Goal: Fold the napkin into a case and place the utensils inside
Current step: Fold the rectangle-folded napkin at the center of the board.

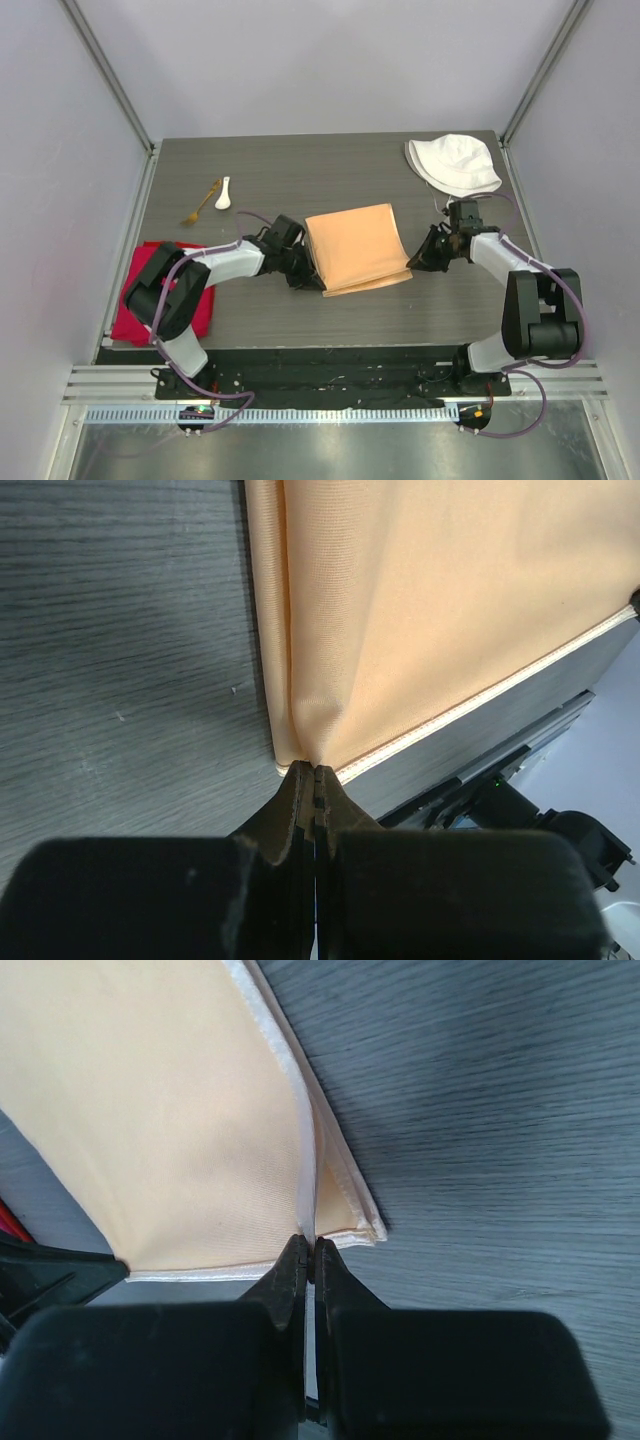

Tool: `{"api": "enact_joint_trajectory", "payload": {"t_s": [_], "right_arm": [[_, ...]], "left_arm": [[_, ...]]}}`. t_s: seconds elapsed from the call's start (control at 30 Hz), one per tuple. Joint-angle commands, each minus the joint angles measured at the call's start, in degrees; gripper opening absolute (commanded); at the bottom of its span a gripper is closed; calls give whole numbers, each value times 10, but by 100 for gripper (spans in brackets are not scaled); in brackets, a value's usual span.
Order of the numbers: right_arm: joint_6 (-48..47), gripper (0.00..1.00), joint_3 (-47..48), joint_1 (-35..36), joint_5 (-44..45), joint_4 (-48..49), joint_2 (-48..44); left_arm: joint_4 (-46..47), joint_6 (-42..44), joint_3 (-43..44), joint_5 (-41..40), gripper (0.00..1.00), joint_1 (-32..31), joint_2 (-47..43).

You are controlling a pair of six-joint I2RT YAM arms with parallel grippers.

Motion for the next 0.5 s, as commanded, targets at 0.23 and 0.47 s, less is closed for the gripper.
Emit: {"api": "enact_joint_trajectory", "payload": {"t_s": [0.23, 0.47], "right_arm": [[-13, 1, -20, -5, 38, 60, 36], [-15, 1, -31, -5, 42, 65, 42]], "left_arm": [[-3, 19, -7, -18, 0, 0, 33], [-7, 25, -13, -35, 0, 0, 36]]}}
